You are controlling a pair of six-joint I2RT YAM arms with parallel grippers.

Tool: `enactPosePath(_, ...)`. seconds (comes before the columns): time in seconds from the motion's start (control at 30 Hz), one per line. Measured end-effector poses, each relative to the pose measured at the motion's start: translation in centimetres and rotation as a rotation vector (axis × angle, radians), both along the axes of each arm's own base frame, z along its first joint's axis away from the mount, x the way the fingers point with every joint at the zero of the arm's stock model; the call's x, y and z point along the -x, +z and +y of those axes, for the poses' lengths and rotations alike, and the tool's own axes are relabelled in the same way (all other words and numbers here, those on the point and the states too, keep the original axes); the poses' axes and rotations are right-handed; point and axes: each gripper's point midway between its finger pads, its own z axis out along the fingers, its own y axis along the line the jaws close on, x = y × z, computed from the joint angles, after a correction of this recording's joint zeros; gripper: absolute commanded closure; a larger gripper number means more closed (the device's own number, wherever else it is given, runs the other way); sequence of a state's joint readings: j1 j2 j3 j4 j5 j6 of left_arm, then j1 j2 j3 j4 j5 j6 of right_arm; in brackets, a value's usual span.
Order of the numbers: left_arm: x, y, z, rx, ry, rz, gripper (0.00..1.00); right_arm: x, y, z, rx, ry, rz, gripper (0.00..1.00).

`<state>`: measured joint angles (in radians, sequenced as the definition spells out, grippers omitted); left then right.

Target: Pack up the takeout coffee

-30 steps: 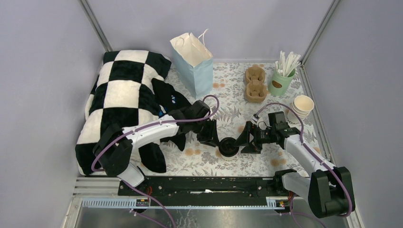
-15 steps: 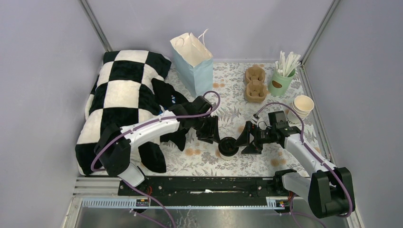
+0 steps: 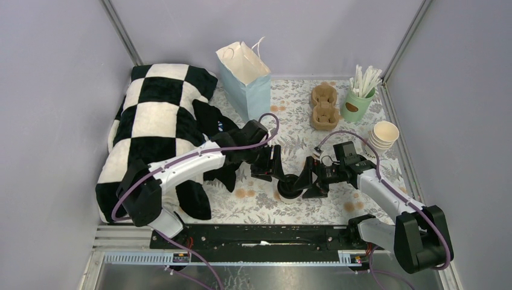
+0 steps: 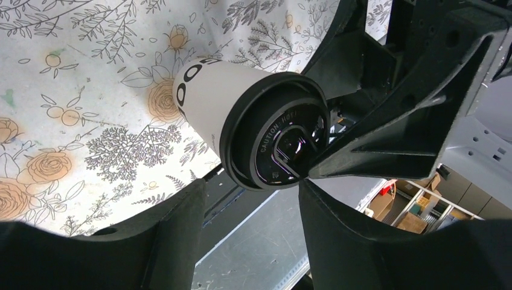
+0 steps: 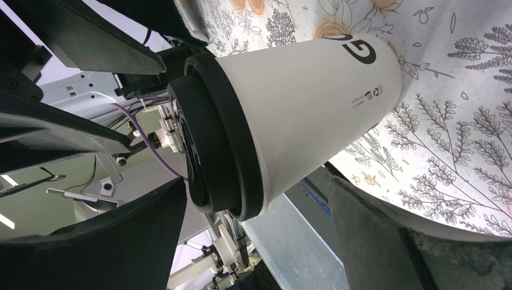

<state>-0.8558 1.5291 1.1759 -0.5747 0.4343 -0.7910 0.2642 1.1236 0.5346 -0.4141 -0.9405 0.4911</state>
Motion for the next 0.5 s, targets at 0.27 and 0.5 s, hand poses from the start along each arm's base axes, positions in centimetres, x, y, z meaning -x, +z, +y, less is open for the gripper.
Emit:
enactPosePath(0.27, 0.2, -2.6, 0.0, -0.027, -0.010, 0.036, 0.50, 0.0, -0.8, 0.3, -0.018, -0.020, 0.008, 0.21)
enactPosePath(0.5, 0.8, -3.2, -0.3, 0.019, -0.029, 0.054, 0.53, 0.7, -1.5, 0.6, -0.085, -0.065, 0.054, 0.26)
